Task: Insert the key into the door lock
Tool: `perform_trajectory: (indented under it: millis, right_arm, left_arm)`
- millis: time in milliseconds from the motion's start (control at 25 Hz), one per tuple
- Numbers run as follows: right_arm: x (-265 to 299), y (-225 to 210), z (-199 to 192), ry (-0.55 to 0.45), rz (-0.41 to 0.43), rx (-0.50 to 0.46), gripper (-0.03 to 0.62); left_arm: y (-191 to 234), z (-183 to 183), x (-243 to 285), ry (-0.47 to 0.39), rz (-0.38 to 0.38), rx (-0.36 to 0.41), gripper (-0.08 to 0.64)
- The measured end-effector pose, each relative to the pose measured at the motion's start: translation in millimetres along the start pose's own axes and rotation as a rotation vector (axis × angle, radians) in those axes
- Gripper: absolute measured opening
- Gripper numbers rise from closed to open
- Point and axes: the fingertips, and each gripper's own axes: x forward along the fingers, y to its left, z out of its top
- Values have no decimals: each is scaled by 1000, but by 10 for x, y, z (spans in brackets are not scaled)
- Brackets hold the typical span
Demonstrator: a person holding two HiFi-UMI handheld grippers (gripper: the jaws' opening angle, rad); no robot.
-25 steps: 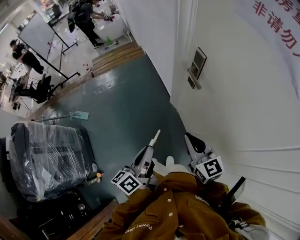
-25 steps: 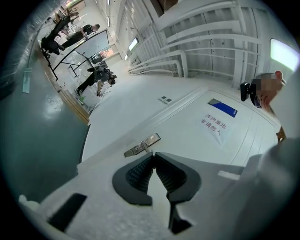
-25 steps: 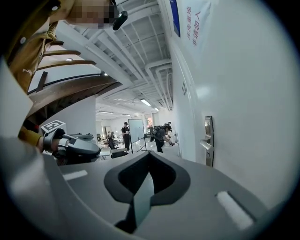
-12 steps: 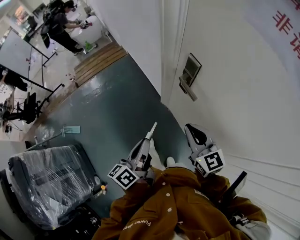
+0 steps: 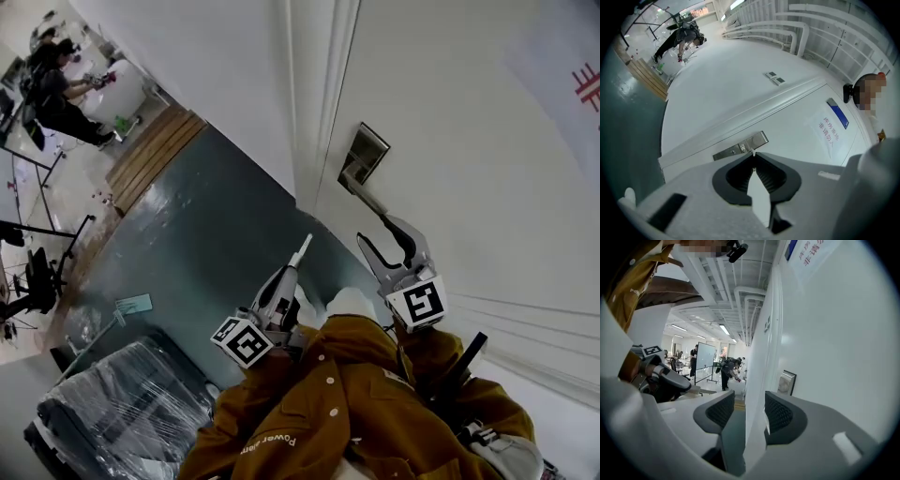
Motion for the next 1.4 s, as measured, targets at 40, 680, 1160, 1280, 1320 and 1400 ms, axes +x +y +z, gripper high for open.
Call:
perform_trajectory:
  millis: [40,680,1160,1280,1320,1400]
  right_arm:
    - [43,-44,10,1,3,-28,223]
    - [524,-489,-866,217,45,-73,202]
    - [520,-526,-835,226,22,-62,124]
    - [527,-530,-833,227,22,-67,124]
    - [528,-532,-834,226,22,-65,124]
    - [528,-533,-838,224,21,-60,124]
  left_arm:
    - [7,12,42,11,-3,-6,21]
    - [102,88,490,85,-19,-44,21]
    - [573,-63,796,154,66,-126,21]
    - [855,-93,981,187,123,-118,21]
    - [907,-101,1072,188,113,-131,21]
    - [903,-143,1288,166,35,-251,21]
